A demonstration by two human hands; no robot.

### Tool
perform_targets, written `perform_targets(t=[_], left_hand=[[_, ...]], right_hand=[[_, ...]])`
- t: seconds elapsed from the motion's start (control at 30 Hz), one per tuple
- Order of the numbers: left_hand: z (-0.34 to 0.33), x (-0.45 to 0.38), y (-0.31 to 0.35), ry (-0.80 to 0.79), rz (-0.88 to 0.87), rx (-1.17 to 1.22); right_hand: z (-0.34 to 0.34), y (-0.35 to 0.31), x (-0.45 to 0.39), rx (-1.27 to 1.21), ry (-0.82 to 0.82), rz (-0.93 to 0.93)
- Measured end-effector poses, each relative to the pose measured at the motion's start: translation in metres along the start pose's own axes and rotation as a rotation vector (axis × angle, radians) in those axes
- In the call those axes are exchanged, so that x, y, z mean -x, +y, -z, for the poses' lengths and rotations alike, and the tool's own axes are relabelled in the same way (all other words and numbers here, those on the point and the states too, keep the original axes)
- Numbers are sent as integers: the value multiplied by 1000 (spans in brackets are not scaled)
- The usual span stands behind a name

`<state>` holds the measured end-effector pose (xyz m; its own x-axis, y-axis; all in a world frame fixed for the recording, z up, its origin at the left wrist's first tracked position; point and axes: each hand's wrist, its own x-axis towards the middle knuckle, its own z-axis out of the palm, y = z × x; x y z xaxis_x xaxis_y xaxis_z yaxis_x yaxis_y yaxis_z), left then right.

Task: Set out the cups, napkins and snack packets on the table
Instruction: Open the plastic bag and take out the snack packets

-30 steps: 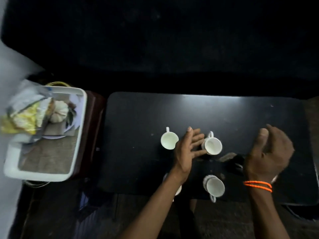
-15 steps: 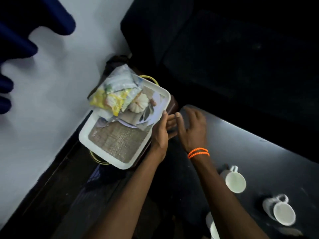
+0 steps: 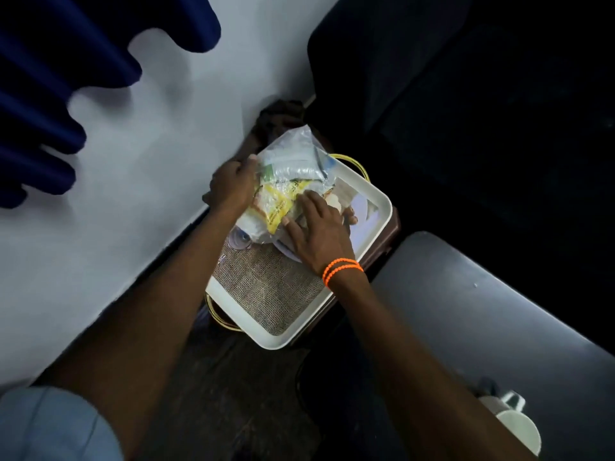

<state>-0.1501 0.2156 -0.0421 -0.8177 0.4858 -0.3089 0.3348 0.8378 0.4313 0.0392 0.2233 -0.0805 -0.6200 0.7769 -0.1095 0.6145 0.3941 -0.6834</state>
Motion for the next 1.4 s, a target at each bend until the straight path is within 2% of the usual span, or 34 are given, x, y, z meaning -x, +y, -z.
perform_targets(t=[0.07,0.17,0.27,0.3,0.37,0.43,0.5,0.57,0.63,0.73,0.83,0.9,0.97,1.07,1.17,1.23,1.3,1.33,1.4], left_hand=[[9,-5,-1,-61,14,77],[18,-1,-1,-80,-57,208],[18,12,0,-270,-83,481],[14,15,-1,-291,-90,489],[0,21,-6,-227,-107,396],[-17,31,-7,-257,-122,305],[-28,46,-1,-412,-135,332],[-30,64,10,-526,-137,390],[-28,80,21,-560,-178,387],[-22,108,37,-481,-293,325],[-33,149,50,-533,-378,382],[-51,180,53,-539,-421,387],[-72,208,51,-466,-481,315],[-94,239,48,-407,-510,187],[-104,262,45,-455,-487,118],[-107,278,42,-559,-461,212],[-107,293,40,-723,-381,416],[-108,300,38,-782,-362,495],[-107,314,35,-814,-365,543]], right_hand=[[-5,0,7,-8,17,-36],[-2,4,20,-115,4,-121],[10,6,35,-373,182,-245],[16,5,39,-458,252,-305],[24,4,43,-646,322,-430],[32,2,40,-885,217,-550],[36,0,35,-1162,74,-675],[41,-4,36,-1297,22,-704],[46,-4,44,-1353,50,-666],[57,8,64,-1441,135,-568],[72,25,96,-1454,260,-495],[79,37,122,-1392,386,-543],[80,52,150,-1342,474,-609],[75,76,189,-1233,462,-800],[64,101,220,-906,344,-1091],[66,109,237,-854,427,-1189],[71,113,248,-989,574,-1140],[73,115,252,-1080,597,-1076],[76,115,255,-1249,541,-958]])
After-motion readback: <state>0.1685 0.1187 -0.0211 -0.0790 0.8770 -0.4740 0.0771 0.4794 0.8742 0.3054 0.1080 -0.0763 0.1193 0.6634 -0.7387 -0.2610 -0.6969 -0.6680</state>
